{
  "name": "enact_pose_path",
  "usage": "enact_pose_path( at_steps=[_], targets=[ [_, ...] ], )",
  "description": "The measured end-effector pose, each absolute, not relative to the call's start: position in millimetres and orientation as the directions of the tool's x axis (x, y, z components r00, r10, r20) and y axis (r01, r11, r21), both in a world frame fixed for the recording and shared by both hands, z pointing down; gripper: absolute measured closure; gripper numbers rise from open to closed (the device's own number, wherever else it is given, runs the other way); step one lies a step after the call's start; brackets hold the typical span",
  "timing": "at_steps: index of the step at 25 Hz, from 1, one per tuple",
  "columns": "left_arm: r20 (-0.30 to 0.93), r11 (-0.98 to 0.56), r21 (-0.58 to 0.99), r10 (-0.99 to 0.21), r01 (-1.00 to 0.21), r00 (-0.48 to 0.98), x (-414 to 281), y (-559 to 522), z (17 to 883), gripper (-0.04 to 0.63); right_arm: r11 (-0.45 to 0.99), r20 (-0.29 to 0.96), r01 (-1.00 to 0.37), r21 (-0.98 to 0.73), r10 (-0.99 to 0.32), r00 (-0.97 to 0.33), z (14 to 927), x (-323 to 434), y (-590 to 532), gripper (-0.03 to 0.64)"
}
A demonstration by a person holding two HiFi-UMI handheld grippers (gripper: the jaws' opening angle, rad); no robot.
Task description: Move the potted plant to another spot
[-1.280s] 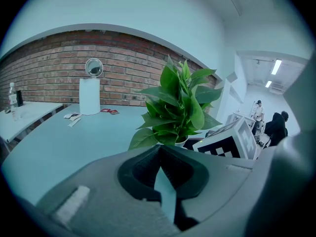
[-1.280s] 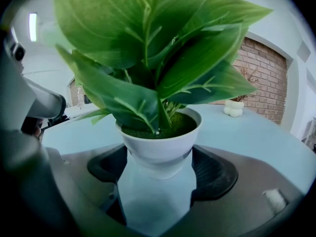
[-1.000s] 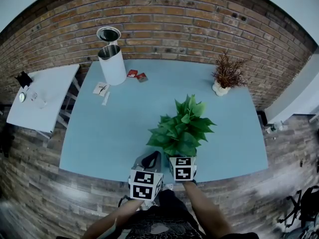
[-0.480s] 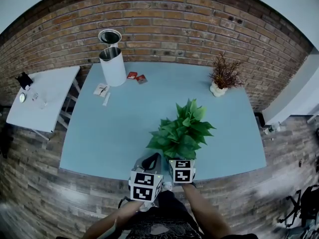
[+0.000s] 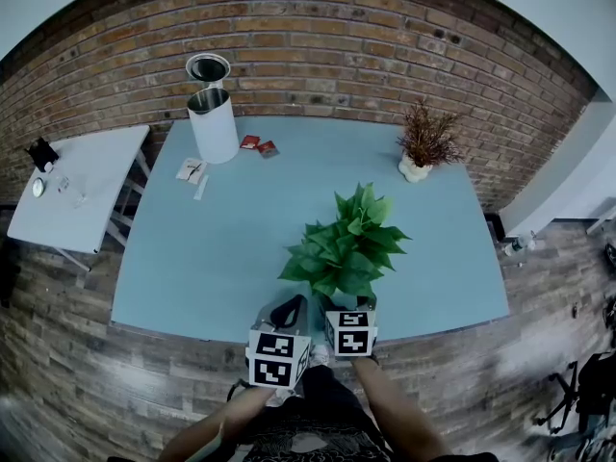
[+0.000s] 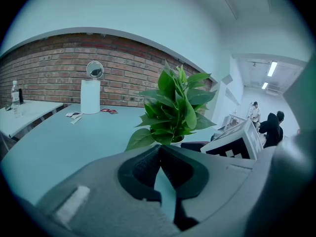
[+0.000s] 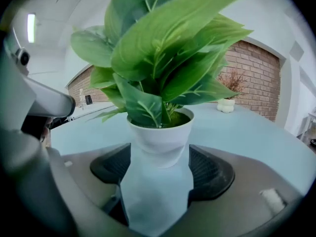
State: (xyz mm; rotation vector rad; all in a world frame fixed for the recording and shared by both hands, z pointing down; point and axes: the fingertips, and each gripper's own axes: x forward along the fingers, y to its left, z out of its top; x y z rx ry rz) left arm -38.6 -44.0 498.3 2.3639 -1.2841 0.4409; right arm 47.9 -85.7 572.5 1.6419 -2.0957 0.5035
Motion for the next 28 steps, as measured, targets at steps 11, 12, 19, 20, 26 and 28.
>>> enact_pose_path(
  at_steps=[11,12,19,20,26,28],
  targets=[
    [0.460,-0.520,0.220,-0.691,-0.825,0.558,-21,-32,505,0.595,0.232,0.537,-0.972,-0.035,-0.816,-0.214,560,52,-52,0.337],
    [0.460,-0.521,0.222,-0.690,-0.824,0.559,-20,-31,505,0.595,0.230,0.534,-0.973,-0.035,-0.819,-0.213,557,53,-49,0.346],
    [0.466,-0.533,0.212,-0.682,-0.819,0.564,-11,-22,509,0.595,0.232,0.490,-0.971,-0.050,-0.842,-0.226,536,55,-36,0.415],
    [0.467,-0.532,0.210,-0.682,-0.820,0.562,-10,-20,510,0.595,0.233,0.485,-0.971,-0.058,-0.843,-0.231,533,55,-34,0.427],
    [0.459,-0.509,0.203,-0.705,-0.836,0.541,-9,-22,506,0.595,0.254,0.457,-0.964,-0.081,-0.850,-0.262,519,53,-26,0.476],
    [0.454,-0.504,0.202,-0.712,-0.840,0.536,-6,-21,504,0.595,0.259,0.448,-0.962,-0.089,-0.852,-0.270,515,56,-24,0.494]
  ],
)
